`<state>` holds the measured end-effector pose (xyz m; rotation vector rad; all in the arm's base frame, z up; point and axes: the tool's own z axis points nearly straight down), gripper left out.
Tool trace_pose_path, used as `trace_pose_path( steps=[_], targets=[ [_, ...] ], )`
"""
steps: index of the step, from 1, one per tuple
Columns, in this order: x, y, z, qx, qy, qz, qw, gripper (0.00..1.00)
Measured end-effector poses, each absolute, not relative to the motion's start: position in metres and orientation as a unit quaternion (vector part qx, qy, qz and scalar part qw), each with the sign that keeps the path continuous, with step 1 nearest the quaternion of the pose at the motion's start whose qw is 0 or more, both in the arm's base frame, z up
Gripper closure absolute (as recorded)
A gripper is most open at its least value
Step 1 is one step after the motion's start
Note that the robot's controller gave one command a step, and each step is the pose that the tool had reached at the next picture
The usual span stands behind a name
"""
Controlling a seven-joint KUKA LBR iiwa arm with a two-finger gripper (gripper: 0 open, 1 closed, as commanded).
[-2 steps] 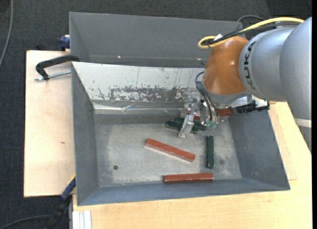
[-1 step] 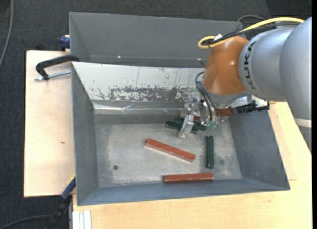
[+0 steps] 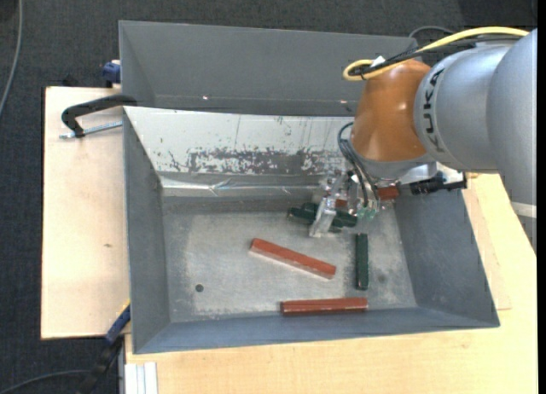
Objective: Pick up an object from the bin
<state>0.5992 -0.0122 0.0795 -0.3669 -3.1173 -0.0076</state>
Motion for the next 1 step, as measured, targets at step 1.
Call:
trace_pose_path(
  steps=[1],
  targets=[
    [0.5983,-0.0132,0.1012,-0.117,-0.993,-0.001,0.002,1.00]
  ],
)
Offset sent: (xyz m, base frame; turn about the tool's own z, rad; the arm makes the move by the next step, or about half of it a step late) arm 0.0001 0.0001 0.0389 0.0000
